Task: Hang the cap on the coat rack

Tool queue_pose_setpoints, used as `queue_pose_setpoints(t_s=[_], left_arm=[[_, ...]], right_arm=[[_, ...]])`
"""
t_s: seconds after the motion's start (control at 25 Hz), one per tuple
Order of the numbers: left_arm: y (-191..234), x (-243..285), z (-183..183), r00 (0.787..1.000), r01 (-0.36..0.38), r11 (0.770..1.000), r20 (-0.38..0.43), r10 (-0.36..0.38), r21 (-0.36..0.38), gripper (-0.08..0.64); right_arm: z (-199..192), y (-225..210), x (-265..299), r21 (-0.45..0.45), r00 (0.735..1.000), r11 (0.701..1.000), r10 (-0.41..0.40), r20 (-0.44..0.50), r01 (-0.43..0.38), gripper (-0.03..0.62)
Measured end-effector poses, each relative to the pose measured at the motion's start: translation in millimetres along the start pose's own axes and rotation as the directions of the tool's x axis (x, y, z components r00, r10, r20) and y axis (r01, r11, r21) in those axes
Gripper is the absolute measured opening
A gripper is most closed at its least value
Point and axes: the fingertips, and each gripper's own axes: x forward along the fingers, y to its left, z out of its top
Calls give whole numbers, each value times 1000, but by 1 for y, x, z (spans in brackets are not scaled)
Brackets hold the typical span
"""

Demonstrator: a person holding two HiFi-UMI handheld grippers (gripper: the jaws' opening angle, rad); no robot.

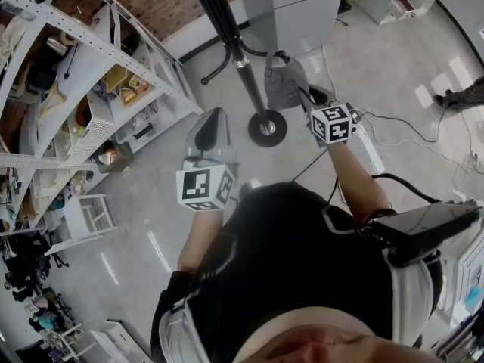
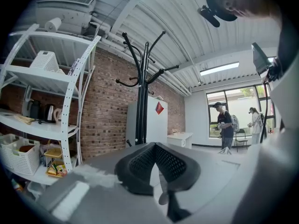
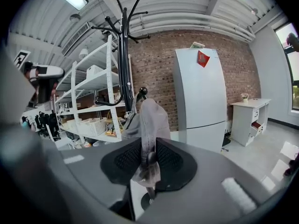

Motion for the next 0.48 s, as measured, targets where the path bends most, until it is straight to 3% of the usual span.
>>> queue_pose_setpoints(t_s=[0.48], left_arm=[[11,-2,-7,999,-35,999,-9,36,7,17]], right_arm=[[-24,-11,30,-40,998,999,-21,-57,19,83]])
